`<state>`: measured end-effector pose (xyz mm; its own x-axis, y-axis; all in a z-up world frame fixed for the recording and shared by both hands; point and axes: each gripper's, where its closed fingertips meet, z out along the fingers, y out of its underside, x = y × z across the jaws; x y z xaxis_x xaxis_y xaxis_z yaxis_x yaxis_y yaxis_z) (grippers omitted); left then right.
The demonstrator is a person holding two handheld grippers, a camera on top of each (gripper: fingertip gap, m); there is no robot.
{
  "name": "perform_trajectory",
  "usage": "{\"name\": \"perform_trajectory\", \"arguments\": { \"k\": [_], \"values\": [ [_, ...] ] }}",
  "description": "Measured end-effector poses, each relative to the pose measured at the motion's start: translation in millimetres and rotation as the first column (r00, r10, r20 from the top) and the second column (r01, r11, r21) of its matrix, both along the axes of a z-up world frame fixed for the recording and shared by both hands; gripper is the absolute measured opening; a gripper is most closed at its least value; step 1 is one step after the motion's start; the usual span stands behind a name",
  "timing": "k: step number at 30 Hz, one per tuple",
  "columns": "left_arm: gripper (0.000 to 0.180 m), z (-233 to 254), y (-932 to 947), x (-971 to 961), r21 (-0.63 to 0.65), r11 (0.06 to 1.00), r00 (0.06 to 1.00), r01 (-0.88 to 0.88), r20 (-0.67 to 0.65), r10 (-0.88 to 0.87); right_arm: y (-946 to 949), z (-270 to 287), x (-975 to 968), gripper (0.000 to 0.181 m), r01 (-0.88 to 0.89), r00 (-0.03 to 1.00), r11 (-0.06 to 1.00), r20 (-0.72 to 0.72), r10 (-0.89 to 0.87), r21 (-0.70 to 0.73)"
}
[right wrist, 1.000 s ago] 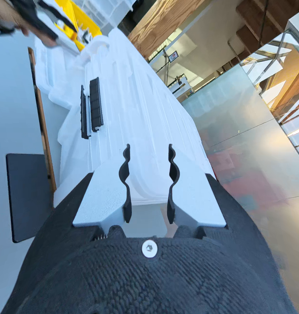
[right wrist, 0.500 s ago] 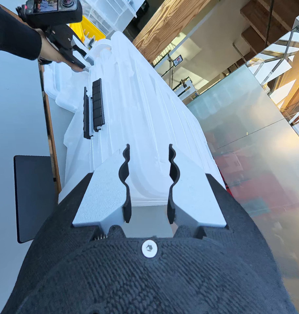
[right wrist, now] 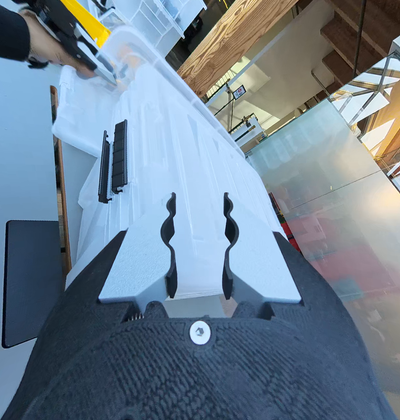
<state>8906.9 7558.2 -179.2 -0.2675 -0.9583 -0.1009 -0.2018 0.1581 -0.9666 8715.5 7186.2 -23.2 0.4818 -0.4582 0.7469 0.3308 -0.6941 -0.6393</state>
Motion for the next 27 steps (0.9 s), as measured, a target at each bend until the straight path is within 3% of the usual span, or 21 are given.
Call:
{"name": "perform_trajectory", "arguments": {
  "k": [6,15,19,23,27],
  "values": [
    [0.016,2,30,-33,-0.077,0.995,0.998,-0.057,0.025,0.059,16,-4,4,0.039,-0.034,0.999,0.999,-0.002,0.034,-0.006],
    [0.016,-1,36,-81,-0.075,0.990,0.992,-0.116,0.039,0.119,54,-1,18,0.037,-0.051,0.996,0.999,-0.070,0.051,-0.007],
    [0.016,-4,29,-98,-0.063,0.989,0.990,-0.131,0.052,0.134,98,18,31,0.073,-0.069,0.986,0.990,-0.142,0.086,0.120],
    [0.016,-5,24,-112,-0.050,0.993,0.992,-0.104,0.060,0.107,166,24,50,0.086,-0.218,0.967,0.938,0.066,0.244,-0.271],
    [0.016,-2,20,-126,-0.009,0.998,0.995,-0.069,0.069,0.069,248,42,97,0.085,-0.296,0.886,0.835,0.192,0.421,-0.464]
  ]
}}
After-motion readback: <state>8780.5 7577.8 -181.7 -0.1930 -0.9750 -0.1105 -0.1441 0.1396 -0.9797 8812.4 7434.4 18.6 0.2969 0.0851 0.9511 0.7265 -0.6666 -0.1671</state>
